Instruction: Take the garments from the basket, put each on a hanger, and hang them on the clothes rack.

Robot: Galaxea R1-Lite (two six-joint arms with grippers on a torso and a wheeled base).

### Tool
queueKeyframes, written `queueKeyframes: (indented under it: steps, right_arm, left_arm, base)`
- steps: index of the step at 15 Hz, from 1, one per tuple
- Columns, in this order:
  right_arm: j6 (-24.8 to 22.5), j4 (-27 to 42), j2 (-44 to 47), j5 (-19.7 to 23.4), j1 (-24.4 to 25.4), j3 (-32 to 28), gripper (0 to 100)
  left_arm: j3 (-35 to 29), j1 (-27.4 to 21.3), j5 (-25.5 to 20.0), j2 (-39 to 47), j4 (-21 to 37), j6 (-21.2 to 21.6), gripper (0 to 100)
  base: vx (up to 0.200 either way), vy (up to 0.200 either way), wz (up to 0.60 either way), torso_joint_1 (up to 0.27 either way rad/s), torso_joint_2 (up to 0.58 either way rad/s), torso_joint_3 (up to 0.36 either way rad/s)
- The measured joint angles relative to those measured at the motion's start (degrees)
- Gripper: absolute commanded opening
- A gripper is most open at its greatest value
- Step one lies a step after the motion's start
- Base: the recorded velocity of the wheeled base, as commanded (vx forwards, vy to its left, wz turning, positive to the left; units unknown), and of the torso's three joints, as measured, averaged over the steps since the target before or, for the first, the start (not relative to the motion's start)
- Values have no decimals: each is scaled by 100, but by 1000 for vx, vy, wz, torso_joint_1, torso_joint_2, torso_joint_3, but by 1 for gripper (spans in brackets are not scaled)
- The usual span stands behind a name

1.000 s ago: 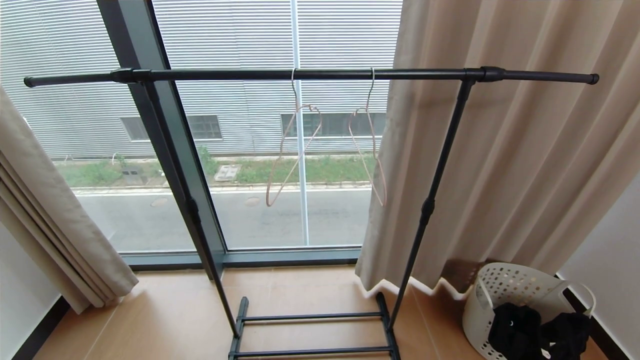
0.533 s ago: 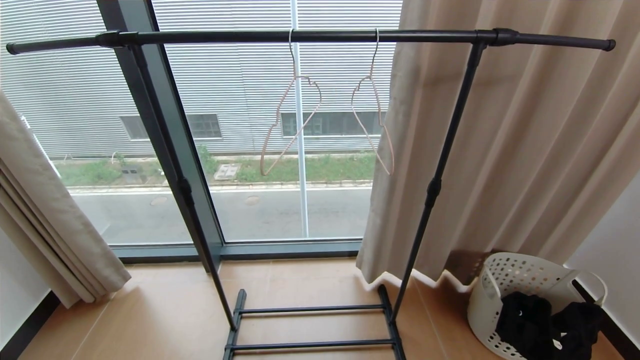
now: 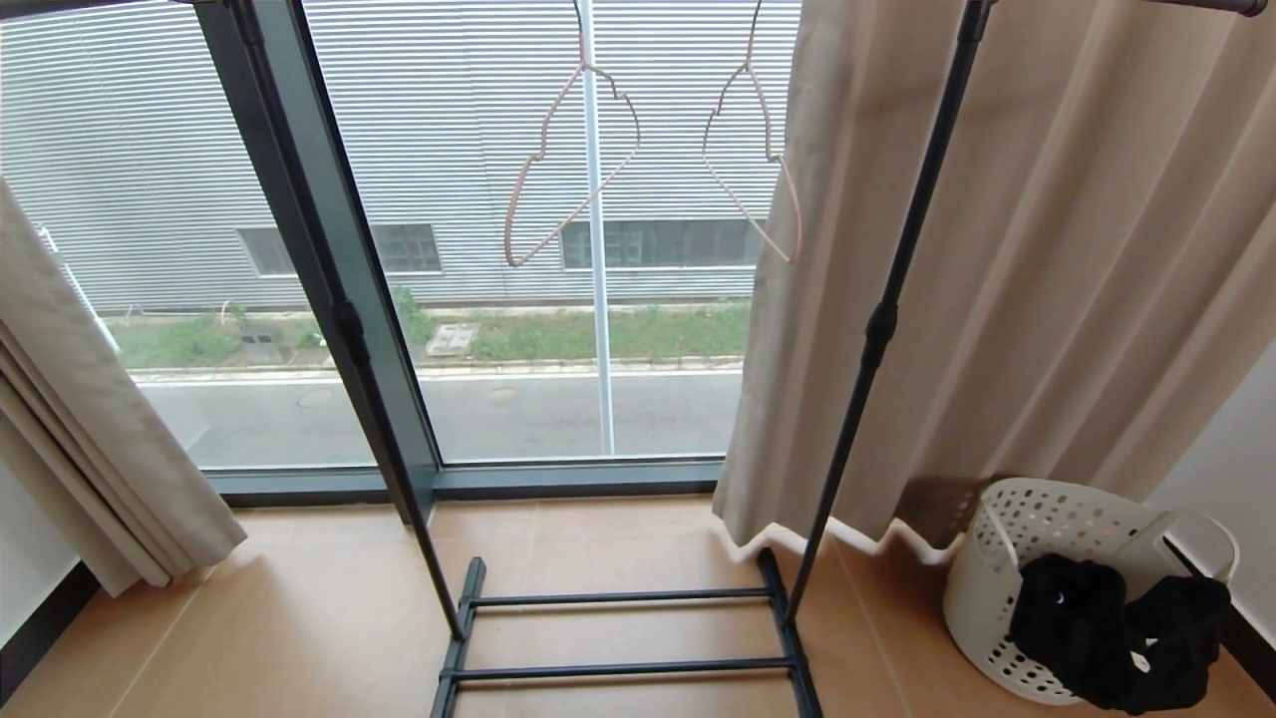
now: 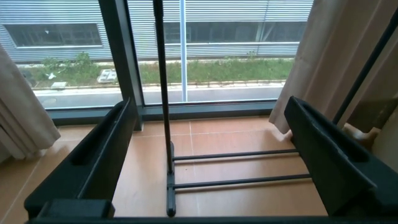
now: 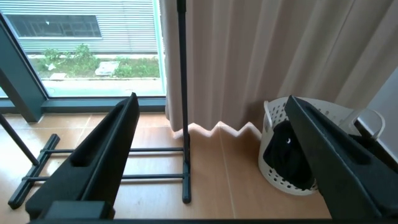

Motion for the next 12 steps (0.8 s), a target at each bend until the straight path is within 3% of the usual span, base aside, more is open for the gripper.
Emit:
queueKeyframes:
  steps: [7, 12]
  right_arm:
    - [5, 9, 0, 2, 0, 0, 100]
    - [2, 9, 0, 0, 0, 0, 100]
  left_arm:
    - [0, 0, 0, 0, 5, -5, 100]
    - [0, 0, 2, 0, 10, -2, 100]
  base:
    - [0, 0, 0, -83, 443, 352]
    - [0, 0, 0, -7, 72, 58]
